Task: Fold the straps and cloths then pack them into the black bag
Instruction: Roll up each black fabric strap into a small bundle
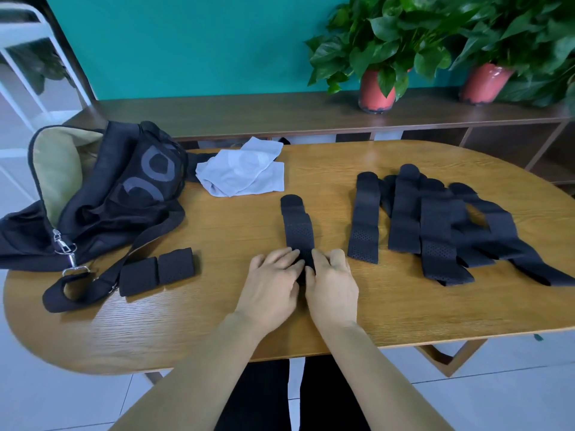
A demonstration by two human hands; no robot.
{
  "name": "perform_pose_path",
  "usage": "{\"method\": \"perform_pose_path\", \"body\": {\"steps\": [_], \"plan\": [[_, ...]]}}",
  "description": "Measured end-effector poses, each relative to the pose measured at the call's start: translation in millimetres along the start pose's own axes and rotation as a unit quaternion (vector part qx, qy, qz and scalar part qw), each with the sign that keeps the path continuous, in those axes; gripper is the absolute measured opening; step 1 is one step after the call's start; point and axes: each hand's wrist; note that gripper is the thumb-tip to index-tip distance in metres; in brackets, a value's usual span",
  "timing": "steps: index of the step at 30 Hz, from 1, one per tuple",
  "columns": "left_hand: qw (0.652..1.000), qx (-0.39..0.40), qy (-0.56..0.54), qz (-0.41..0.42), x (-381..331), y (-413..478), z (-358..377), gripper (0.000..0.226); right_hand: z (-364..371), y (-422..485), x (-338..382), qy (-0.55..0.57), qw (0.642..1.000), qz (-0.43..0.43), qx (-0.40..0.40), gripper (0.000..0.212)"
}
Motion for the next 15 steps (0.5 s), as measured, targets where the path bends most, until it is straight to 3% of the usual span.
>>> {"method": "perform_pose_path", "body": {"steps": [3,9,13,15], "plan": [[1.000,0.023,-0.006,0.005,0,-3,-4,0.050,-4,-4,-6,0.003,0.997,-0.074,-0.006,0.022],[0.999,0.021,-0.033,0.037,9,-22,-16,0.043,-32,-23,-21,0.026,0.975,-0.176,0.130,0.054],[0.997,0.002,-0.069,0.044,8,-43,-22,0.044,-44,-33,-25,0.061,0.967,-0.211,0.126,0.049],[0.994,-0.004,-0.109,0.016,5,-47,-28,0.046,-45,-35,-25,0.090,0.970,-0.189,0.119,0.041]]}}
Point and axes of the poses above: each hand's wrist, its own y-axis towards the middle knuckle, its own z-axis out of the palm, x = y × z, and after that the axes turned 1 degree about z, right-handed
